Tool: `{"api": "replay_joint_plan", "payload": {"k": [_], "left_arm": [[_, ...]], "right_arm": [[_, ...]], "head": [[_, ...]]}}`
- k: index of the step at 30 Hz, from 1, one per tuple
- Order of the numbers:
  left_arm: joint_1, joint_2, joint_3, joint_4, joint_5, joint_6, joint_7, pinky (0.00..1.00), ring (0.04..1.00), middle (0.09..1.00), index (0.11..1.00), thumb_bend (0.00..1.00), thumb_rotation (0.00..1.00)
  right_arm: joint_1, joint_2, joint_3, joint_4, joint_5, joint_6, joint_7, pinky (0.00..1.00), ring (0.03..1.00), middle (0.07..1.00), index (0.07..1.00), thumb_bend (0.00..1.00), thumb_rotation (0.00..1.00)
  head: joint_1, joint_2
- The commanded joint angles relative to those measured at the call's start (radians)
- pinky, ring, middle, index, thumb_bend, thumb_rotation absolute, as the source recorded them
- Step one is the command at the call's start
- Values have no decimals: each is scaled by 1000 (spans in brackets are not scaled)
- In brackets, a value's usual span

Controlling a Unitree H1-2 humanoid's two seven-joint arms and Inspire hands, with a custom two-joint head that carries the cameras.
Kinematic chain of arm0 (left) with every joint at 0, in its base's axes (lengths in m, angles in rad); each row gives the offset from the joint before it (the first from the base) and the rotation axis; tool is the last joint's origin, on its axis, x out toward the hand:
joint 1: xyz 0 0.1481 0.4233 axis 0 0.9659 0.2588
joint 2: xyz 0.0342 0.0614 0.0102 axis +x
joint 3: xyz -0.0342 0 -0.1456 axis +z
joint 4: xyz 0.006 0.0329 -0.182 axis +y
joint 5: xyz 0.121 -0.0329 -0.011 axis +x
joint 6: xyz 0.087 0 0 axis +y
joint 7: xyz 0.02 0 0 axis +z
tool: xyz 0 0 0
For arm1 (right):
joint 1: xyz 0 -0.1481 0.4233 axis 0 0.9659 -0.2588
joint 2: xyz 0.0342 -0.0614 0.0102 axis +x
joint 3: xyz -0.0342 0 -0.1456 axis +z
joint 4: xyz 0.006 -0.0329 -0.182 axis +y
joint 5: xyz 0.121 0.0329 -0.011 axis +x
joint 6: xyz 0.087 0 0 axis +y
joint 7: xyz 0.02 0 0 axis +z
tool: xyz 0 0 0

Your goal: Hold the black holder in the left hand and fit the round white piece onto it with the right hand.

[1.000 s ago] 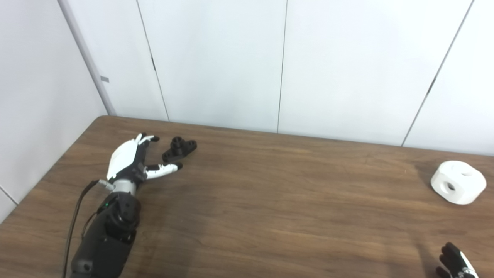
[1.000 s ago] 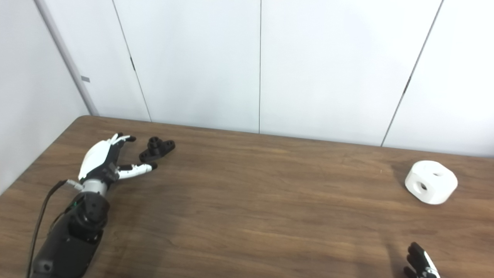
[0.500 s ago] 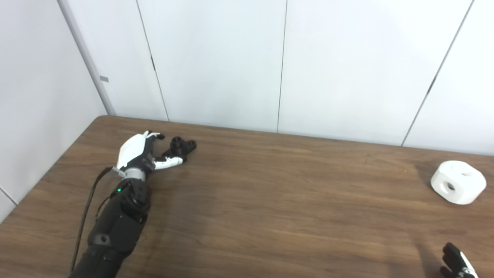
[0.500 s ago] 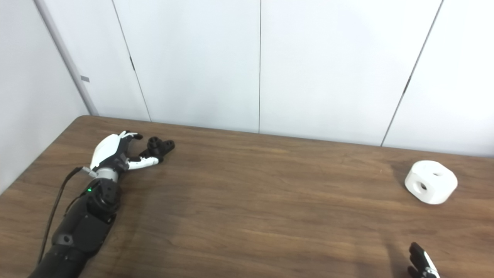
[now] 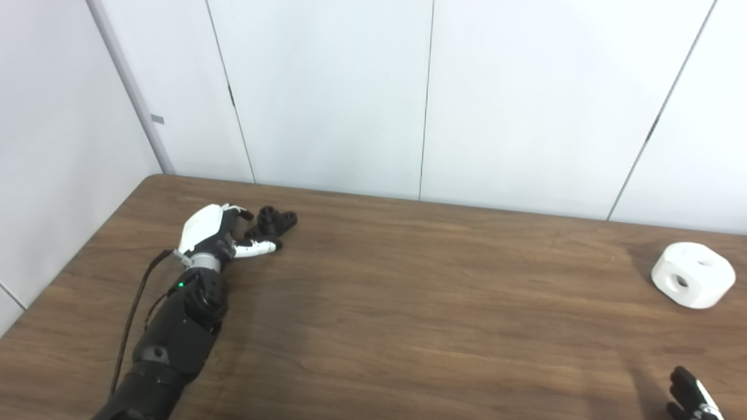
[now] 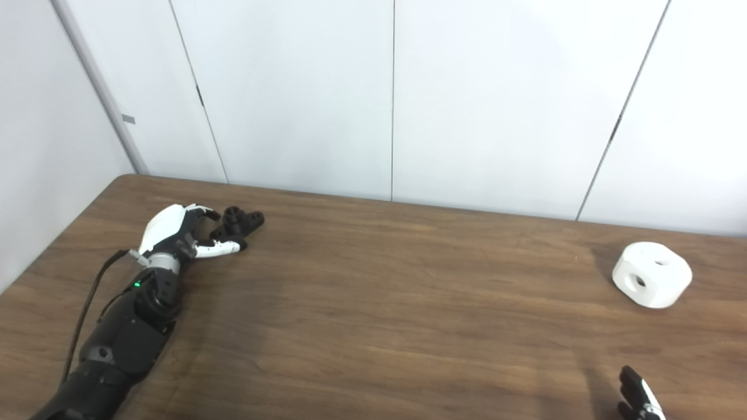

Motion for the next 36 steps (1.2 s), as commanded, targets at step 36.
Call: {"api": "replay_joint_plan", "payload": {"k": [36], "left_arm": [[-50, 42, -19, 3, -15, -53, 56, 1000, 949, 867, 539, 666, 160]], "right_arm": [[-16, 47, 12, 11, -9, 3, -34, 915, 946, 933, 913, 531, 955]], "head": [[-16, -7]]}}
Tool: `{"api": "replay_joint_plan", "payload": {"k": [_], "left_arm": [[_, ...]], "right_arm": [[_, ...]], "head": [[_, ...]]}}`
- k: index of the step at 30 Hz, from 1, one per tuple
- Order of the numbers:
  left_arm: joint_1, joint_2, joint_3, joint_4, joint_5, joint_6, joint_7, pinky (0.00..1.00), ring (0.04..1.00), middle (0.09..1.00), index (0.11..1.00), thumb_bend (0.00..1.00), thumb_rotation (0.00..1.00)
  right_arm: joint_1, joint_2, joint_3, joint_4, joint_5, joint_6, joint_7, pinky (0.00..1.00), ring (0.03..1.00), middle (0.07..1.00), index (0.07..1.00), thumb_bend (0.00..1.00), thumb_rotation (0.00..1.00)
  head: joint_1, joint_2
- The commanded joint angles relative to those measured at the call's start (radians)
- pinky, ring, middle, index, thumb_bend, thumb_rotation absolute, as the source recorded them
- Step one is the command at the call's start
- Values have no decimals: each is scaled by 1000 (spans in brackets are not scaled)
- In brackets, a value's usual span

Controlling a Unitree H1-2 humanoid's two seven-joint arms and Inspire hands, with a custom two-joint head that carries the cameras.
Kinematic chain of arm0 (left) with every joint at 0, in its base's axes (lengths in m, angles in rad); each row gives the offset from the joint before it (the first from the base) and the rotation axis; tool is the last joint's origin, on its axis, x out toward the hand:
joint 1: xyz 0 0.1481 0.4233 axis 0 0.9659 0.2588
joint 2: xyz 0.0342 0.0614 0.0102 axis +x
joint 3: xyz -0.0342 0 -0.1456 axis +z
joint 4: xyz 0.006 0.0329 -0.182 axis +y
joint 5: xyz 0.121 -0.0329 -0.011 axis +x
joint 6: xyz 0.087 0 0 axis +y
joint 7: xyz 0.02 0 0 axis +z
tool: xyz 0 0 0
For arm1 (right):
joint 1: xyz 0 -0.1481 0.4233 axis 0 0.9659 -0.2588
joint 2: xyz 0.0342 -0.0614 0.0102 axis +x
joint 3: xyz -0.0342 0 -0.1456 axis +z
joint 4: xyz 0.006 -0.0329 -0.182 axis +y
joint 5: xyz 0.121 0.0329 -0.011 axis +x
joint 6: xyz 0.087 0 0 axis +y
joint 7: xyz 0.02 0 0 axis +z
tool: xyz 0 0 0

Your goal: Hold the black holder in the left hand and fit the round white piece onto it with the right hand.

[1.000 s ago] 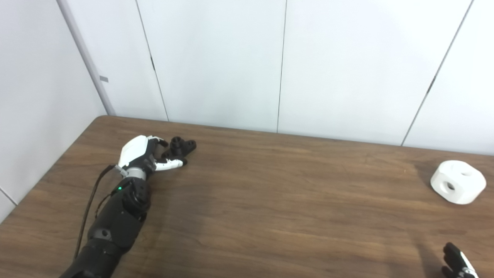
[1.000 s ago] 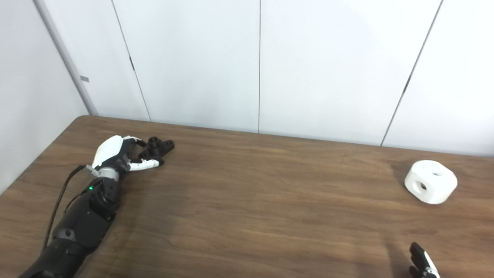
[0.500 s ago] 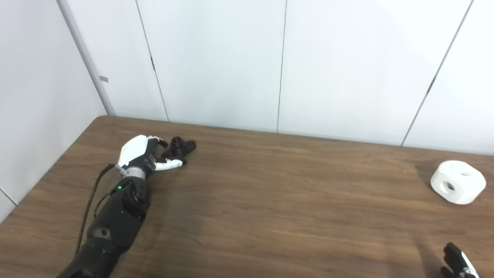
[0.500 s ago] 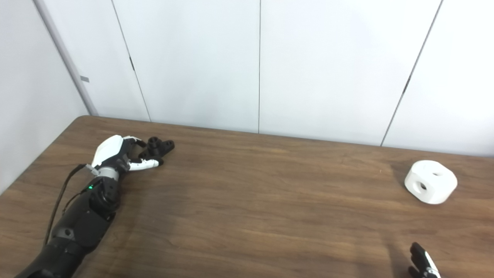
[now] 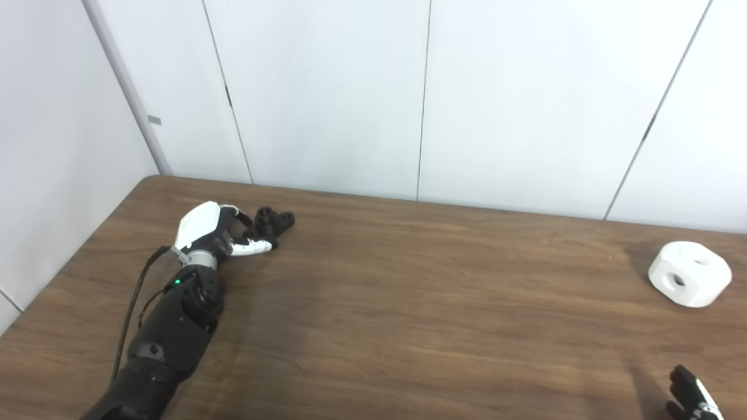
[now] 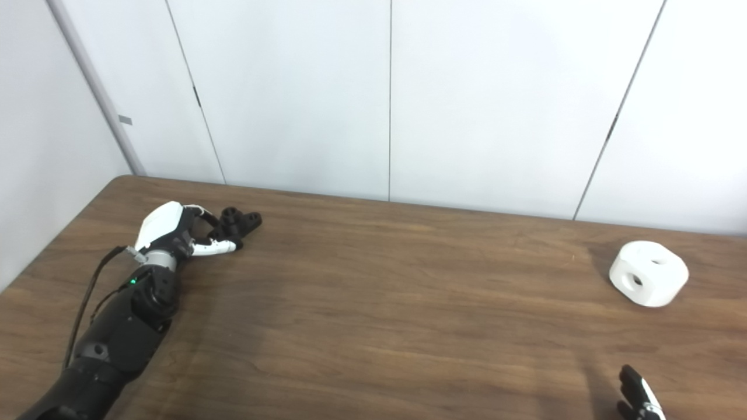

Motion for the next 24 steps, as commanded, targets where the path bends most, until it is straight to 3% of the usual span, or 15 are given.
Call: {"api": "replay_joint_plan", "payload": {"k": [1, 7, 24], "left_arm": [[-39, 22, 10, 4, -1, -52, 42, 1000, 943, 855, 510, 581, 106], [-43, 31, -1, 51, 5, -125, 68, 1000, 928, 821, 488, 522, 54], [-32, 33, -19, 40, 4, -149, 50, 1000, 910, 796, 487, 521, 50]], "right_arm": [[-16, 47, 6, 12, 2, 0, -14, 912, 944, 930, 910, 530, 952], [-12, 44, 6, 12, 6, -1, -13, 907, 943, 931, 908, 528, 947], [-5, 42, 5, 0, 1, 15, -13, 924, 950, 939, 912, 546, 954]], "head": [[0, 0], [-4, 0], [-7, 7]]}}
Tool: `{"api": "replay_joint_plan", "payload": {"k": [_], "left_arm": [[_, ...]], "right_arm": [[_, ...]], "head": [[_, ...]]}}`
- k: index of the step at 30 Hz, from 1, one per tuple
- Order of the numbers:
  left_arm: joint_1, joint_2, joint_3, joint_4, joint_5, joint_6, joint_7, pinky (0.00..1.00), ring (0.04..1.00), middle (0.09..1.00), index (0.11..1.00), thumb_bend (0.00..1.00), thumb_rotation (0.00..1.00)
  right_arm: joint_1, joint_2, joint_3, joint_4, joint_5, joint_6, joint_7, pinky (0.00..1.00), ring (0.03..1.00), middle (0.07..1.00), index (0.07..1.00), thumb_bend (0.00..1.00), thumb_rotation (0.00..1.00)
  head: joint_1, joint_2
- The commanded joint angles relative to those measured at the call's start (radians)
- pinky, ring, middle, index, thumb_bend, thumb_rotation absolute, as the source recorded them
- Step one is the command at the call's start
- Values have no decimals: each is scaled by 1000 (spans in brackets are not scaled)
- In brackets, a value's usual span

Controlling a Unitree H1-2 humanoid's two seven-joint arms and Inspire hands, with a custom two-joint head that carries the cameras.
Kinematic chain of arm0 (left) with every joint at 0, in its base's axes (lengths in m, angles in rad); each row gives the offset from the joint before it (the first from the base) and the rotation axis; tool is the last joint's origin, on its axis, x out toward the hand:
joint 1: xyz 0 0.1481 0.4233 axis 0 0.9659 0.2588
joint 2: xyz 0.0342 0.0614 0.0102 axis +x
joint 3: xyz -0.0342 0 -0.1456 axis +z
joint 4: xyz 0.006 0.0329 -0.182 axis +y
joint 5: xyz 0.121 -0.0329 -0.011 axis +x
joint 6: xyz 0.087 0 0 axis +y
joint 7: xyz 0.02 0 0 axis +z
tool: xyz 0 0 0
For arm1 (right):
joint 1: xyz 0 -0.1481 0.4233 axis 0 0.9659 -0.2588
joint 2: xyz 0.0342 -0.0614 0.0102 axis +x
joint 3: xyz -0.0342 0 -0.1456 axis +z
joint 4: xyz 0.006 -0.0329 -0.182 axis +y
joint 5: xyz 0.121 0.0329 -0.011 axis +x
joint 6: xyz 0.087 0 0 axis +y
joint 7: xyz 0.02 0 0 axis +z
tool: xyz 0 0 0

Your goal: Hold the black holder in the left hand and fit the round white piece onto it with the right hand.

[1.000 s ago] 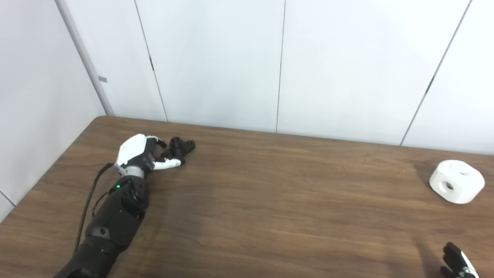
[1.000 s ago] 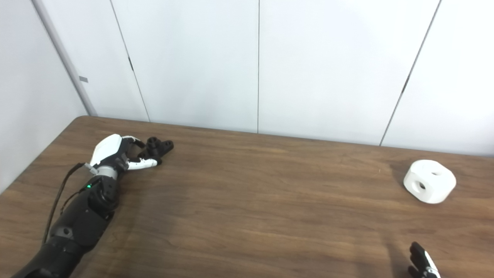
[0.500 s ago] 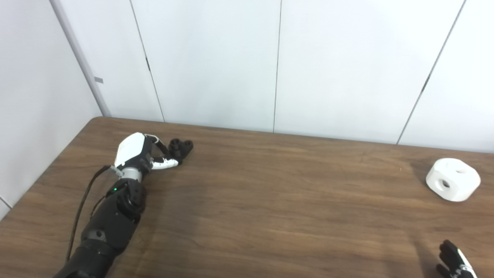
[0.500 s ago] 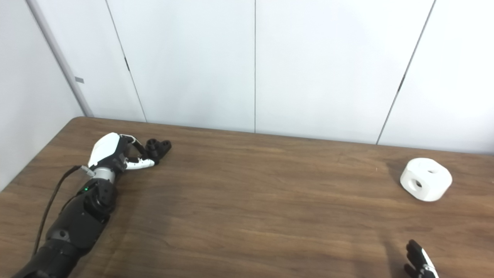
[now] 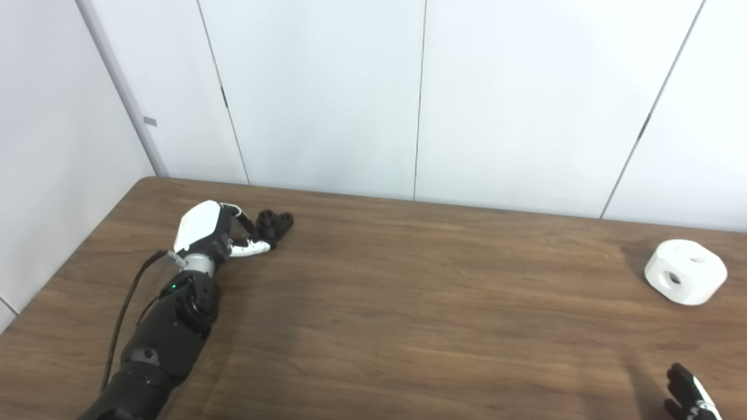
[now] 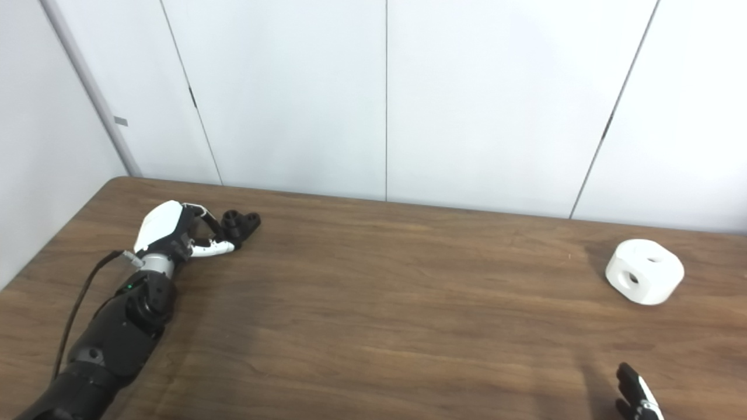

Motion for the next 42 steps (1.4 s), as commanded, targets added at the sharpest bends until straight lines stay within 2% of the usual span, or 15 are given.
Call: {"api": "replay_joint_plan", "payload": {"k": [1, 5, 7, 11, 16, 23, 30, 35, 37, 42], "left_arm": [[-28, 23, -3, -33, 1, -15, -4, 1000, 909, 794, 487, 521, 50], [-3, 20, -6, -83, -8, -31, -26, 1000, 911, 796, 487, 521, 50], [13, 19, -12, -121, -5, -36, -38, 1000, 912, 799, 487, 520, 50], [46, 24, -43, -189, 34, -47, -50, 1000, 901, 798, 487, 520, 52], [92, 20, -73, -292, 65, -45, -66, 999, 895, 802, 487, 520, 54], [169, -17, -97, -450, 105, -43, -95, 1000, 894, 794, 487, 520, 53], [241, -59, -125, -593, 134, -40, -152, 1000, 900, 799, 487, 520, 53], [293, -96, -150, -658, 153, -73, -165, 1000, 889, 790, 486, 520, 49], [315, -110, -163, -685, 160, -79, -173, 1000, 885, 785, 486, 520, 49], [367, -141, -196, -745, 189, -82, -208, 1000, 883, 784, 486, 521, 50]], "right_arm": [[-7, 43, 5, 1, 1, 14, -11, 924, 950, 940, 912, 550, 953], [-11, 41, 7, 9, 5, 3, -8, 940, 954, 942, 916, 553, 954], [-16, 36, 11, 17, 17, -9, 0, 990, 982, 966, 942, 624, 968], [-27, 33, 12, 39, 42, -33, 8, 1000, 985, 969, 950, 693, 964], [-39, 26, 12, 53, 54, -34, 14, 1000, 992, 972, 940, 713, 959], [-49, 29, 13, 47, 35, -15, 7, 1000, 989, 965, 937, 704, 965], [-53, 39, 16, 11, 5, 11, -6, 1000, 982, 954, 934, 687, 968], [-47, 31, 21, -19, 17, 13, 3, 1000, 996, 962, 942, 617, 954], [-44, 28, 20, -35, 13, 22, 3, 1000, 999, 963, 944, 605, 951], [-34, 26, 21, -73, 8, 43, 4, 1000, 998, 960, 946, 572, 952]], "head": [[0, 1], [-5, 6], [-9, 8], [-22, 12], [-44, 26], [-91, 52], [-154, 98], [-183, 133], [-200, 159], [-217, 187]]}}
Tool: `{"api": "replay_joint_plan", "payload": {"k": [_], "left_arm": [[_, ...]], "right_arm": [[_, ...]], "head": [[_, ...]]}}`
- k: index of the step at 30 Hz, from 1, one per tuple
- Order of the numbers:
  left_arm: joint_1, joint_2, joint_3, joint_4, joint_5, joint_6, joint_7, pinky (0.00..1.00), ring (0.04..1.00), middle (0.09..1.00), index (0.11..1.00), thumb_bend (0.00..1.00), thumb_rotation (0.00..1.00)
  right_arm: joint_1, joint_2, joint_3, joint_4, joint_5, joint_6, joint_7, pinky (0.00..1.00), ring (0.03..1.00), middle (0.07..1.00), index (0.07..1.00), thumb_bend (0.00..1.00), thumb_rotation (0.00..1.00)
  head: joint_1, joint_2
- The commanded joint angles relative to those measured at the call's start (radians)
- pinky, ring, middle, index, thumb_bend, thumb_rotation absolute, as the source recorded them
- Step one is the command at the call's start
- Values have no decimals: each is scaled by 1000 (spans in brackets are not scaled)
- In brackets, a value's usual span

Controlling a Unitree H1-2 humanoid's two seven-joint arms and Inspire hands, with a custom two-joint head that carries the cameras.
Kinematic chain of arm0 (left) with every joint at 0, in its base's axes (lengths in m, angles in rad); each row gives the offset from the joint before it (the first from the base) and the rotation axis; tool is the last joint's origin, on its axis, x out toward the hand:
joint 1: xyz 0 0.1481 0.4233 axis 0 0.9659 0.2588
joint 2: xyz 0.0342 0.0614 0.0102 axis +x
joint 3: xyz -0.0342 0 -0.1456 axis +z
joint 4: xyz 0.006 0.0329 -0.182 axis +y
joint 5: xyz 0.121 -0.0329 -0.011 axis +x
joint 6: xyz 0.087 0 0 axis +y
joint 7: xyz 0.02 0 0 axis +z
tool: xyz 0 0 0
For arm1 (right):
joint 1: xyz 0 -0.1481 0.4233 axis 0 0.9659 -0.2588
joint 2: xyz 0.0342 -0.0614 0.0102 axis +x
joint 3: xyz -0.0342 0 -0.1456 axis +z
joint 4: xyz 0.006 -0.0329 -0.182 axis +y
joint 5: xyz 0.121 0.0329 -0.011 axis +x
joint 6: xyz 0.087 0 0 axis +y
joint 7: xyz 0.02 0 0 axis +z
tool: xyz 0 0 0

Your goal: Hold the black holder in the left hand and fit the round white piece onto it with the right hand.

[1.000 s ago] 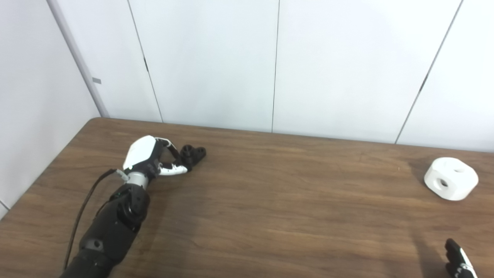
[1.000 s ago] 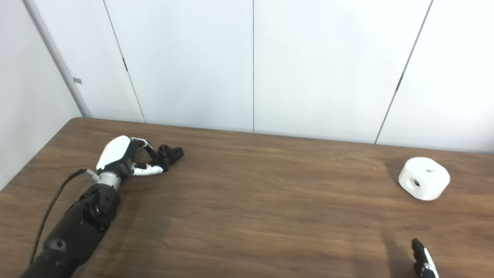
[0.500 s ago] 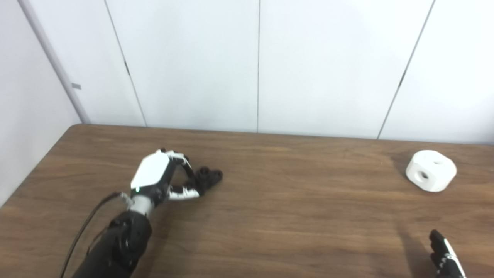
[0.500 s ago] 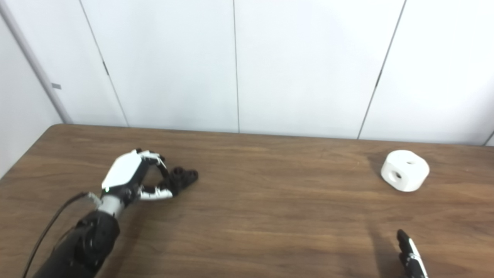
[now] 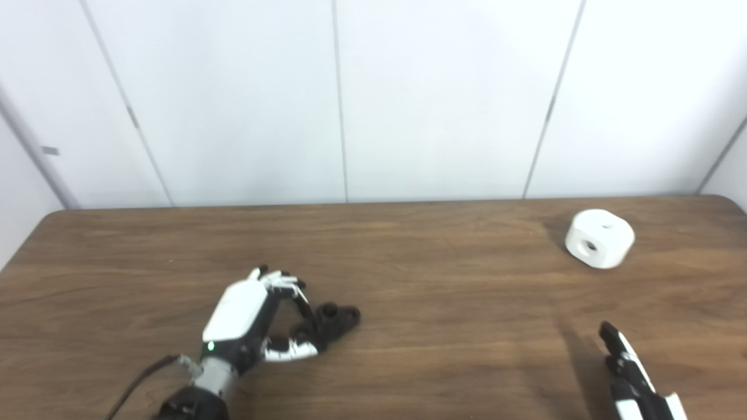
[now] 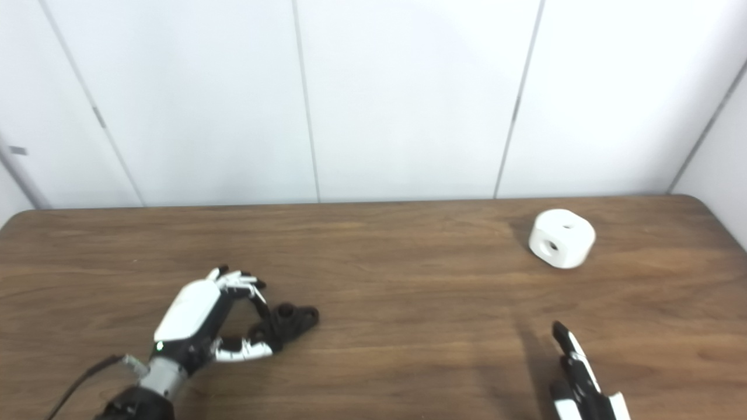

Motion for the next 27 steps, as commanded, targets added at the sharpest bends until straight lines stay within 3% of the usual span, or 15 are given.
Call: {"api": "replay_joint_plan", "payload": {"k": [1, 12, 27], "left_arm": [[-2, -4, -5, -57, 23, -25, -4, 1000, 883, 784, 486, 521, 50], [81, -53, -65, -110, 72, -58, -48, 1000, 886, 785, 486, 521, 51], [109, -85, -69, -113, 111, -50, -65, 1000, 892, 793, 486, 521, 51]], "right_arm": [[-23, 29, 2, -56, 1, 7, -1, 1000, 999, 961, 948, 577, 951], [-20, 15, -5, -106, 14, 58, 6, 1000, 998, 962, 953, 600, 947], [-55, -2, -31, -127, 26, 119, 14, 1000, 992, 959, 953, 614, 874]], "head": [[-5, 14], [-7, 83], [1, 95]]}}
